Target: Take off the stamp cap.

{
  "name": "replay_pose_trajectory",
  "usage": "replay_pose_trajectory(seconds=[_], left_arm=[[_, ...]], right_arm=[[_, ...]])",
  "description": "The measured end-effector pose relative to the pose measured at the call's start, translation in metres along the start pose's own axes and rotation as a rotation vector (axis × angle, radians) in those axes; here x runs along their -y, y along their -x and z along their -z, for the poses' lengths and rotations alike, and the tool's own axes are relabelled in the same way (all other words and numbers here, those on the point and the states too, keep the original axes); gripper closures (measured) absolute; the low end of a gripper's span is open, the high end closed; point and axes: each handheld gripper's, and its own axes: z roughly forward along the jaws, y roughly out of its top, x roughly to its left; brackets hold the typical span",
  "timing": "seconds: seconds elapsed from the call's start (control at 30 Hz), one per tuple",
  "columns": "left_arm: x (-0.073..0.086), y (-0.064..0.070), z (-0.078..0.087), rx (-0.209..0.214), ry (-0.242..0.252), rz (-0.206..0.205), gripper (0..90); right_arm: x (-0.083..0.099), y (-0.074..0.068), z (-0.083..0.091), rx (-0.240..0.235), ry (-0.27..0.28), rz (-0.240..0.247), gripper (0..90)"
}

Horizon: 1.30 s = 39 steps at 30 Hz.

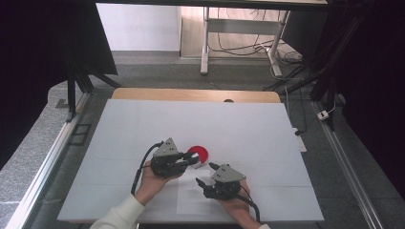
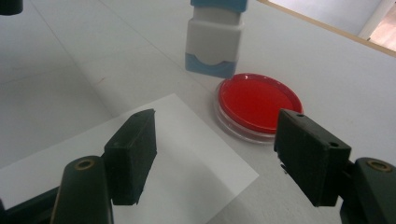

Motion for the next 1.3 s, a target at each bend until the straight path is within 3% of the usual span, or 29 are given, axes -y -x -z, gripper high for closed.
replay_pose_trajectory(seconds=[0.7,1.3], left_arm=[[0.001,0.002,-0.002,0.000,0.001,0.001,75.7],[0.002,0.002,-0.003,-0.002,-0.001,0.001,75.7]], right_arm=[[-0.013,-0.004,-0.014,0.034,0.010,-0.025,36.2],[-0.018,-0.002,-0.022,0.023,0.006,-0.031,47.4]])
